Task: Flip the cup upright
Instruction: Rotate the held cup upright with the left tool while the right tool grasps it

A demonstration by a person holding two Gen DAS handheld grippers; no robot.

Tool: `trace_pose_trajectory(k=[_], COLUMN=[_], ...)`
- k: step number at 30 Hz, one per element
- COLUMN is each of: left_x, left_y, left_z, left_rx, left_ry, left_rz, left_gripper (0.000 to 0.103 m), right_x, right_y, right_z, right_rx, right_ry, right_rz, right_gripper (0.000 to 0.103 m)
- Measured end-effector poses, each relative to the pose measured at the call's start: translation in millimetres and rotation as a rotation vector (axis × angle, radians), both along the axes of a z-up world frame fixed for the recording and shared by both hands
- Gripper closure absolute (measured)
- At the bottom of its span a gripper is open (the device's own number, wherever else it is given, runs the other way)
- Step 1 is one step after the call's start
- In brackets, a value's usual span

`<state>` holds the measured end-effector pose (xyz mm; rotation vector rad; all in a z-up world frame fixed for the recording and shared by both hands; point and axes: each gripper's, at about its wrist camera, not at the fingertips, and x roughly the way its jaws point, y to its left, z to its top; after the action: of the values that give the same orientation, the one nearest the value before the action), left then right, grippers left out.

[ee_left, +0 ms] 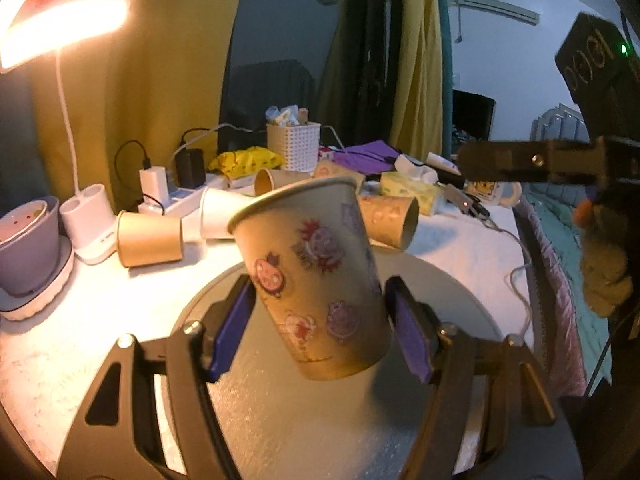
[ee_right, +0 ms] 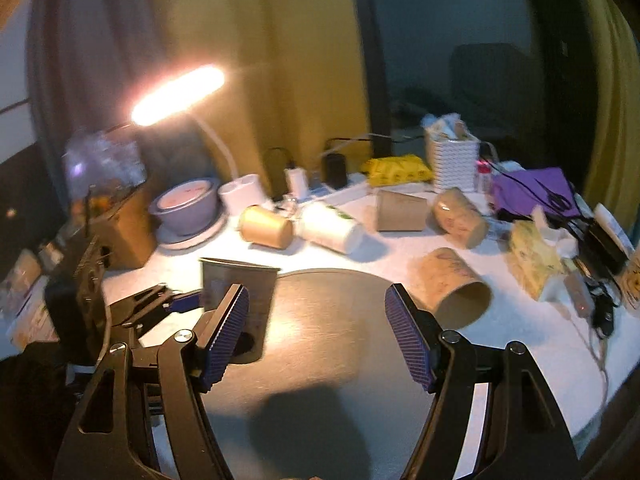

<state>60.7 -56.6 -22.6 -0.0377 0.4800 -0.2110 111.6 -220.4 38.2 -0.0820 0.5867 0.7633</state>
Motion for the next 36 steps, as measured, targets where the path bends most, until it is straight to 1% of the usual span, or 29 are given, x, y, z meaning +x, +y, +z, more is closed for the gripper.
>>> trace_pose_trajectory(k=[3,6,8,12,16,18,21,26,30,36], left_x=[-4.6,-12.5,-17.2,-28.2,-32.6,-34.7,-36.0,-37.0,-36.1,-37.8], left_y=[-2.0,-4.4,-7.8,-20.7,-29.0,-30.5,-28.9,-33.2,-32.0,-32.2], left_z=[0.6,2.9,3.6,5.0,4.7,5.7,7.4,6.8,6.9,6.4], left_rx=[0.008,0.017,0.03,0.084,0.108,0.116,0.099,0.119,0.115,0.116], left_ry=[-0.018,-0.051,-0.063,-0.118,-0.137,-0.154,-0.166,-0.178,-0.182,-0.183], left_rz=[-0.014,-0.027,-0.036,-0.066,-0.097,-0.096,-0.101,-0.109,-0.106,-0.099], left_gripper=[0.035,0.035,0.035,0.035,0.034,0.034,0.034,0.034,0.034,0.034], right_x=[-6.5,-5.0,-0.9,7.1,10.7,11.6,16.9,22.7,25.6,26.2], right_y=[10.7,20.1,26.5,33.2,31.7,30.1,29.1,29.3,28.9,31.7], right_z=[-5.5,-12.5,-17.7,-22.5,-24.8,-25.6,-27.8,-32.8,-34.0,-32.5], right_rx=[0.027,0.056,0.083,0.095,0.134,0.14,0.151,0.159,0.176,0.17], right_ry=[0.017,0.072,0.125,0.185,0.241,0.249,0.275,0.308,0.318,0.312], right_rz=[0.078,0.136,0.18,0.212,0.253,0.258,0.264,0.271,0.282,0.292], right_gripper=[0.029,0.029,0.029,0.029,0.029,0.029,0.029,0.029,0.029,0.031])
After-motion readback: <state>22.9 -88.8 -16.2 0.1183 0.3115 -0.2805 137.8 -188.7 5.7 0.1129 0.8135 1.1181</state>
